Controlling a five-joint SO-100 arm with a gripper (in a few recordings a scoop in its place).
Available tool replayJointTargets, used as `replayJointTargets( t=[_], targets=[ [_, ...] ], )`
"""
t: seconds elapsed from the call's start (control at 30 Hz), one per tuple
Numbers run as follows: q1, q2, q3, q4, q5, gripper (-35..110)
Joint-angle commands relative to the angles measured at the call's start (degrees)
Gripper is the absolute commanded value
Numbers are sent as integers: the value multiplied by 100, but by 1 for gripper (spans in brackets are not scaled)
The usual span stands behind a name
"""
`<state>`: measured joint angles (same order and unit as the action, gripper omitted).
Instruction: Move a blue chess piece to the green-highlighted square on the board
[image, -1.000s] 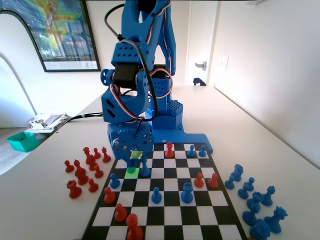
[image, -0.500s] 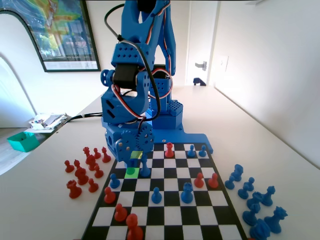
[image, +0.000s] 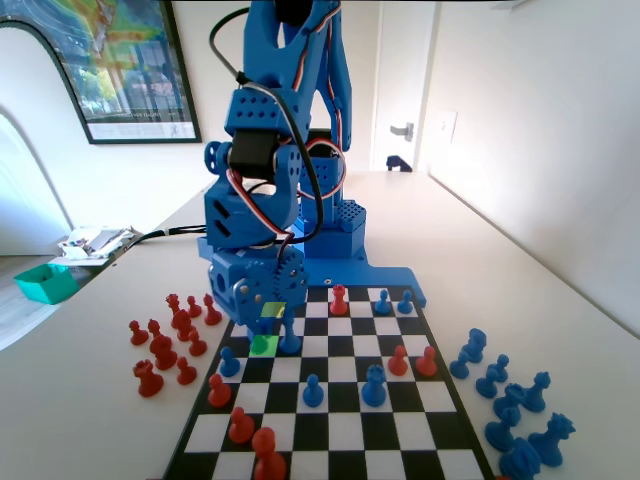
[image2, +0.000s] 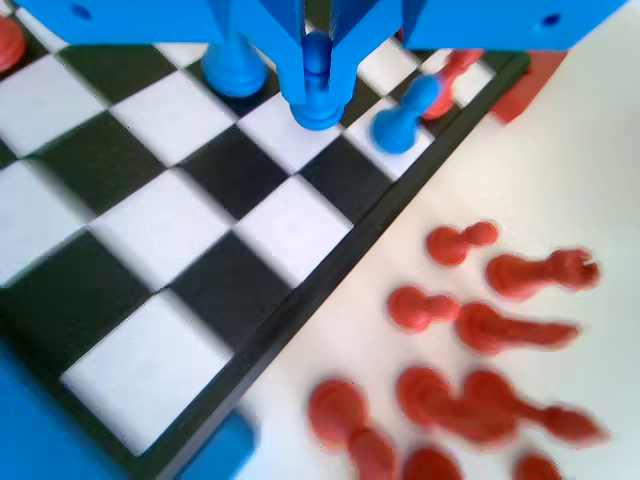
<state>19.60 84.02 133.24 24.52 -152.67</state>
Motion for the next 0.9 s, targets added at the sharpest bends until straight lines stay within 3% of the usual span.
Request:
replayJointTargets(
  t=[0.0,0.53,0.87],
  targets=[
    [70,105,105,-141,-114,3],
    [105,97,360,-422,-272,10],
    [185,97,-132,457,-650,12]
  ],
)
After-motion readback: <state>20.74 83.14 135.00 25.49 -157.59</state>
